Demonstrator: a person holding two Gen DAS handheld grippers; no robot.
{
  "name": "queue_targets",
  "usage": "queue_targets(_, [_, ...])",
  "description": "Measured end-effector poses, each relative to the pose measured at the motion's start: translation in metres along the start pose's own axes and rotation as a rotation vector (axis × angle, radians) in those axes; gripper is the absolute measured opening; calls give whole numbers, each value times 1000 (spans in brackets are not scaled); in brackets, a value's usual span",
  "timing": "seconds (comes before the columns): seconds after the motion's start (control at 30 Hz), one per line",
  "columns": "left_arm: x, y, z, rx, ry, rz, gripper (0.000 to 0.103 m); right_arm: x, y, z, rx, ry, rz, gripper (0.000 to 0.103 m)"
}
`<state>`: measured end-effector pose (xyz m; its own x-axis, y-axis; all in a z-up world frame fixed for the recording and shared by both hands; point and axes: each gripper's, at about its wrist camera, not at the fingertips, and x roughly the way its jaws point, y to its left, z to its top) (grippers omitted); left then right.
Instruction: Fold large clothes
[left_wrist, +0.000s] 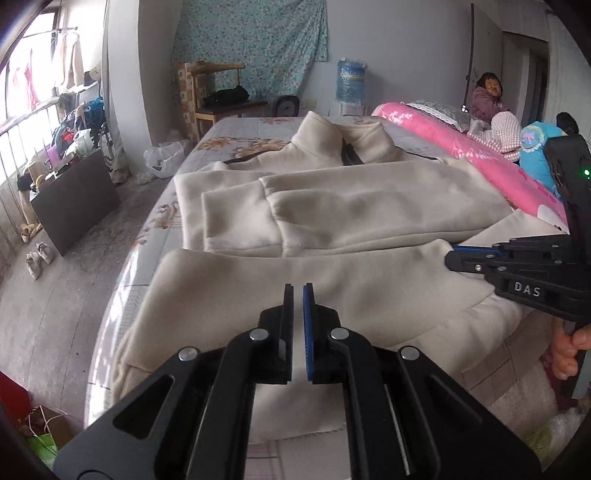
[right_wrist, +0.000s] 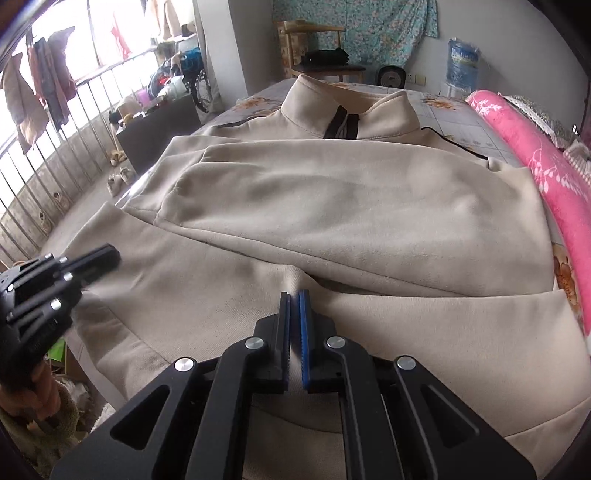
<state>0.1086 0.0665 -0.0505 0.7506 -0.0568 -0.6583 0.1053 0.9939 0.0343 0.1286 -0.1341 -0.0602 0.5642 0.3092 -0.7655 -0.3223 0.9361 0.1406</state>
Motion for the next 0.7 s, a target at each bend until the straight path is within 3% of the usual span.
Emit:
queue_targets(0.07, [16,16,-5,9,69,107,6,1,-3,0,14,0,15,5])
queue_targets(0.1, [20,27,-8,-10,89,121,6,0,-4,0,18,0,19,5])
queue_targets(0.17, [12,48,-11,-61,70,113,5,0,-3,0,15,-1,20,5])
queue_targets(0.27, [4,67,-17,-47,67,178,2,0,-2,-1,10,-5,20,5])
queue_targets(0.37, [-6,75,-17,-29,53,309,4,1,-4,-1,15,-10,28,5])
queue_targets(0.4, [-11,79,-15,-55,45,299,4,0,-5,-1,18,-10,32,5])
queue_targets(0.53, [-32,72,-2,-168,-18,116,4,1,-9,-1,35,-9,58,5])
queue_targets(0.63, [-21,28,3,-185,24,-207,4,2,-14,-1,57,-11,86,5])
queue_targets(0.7, [-6,-7,2,-149,73,-360,4,2,-18,-1,83,-9,108,5])
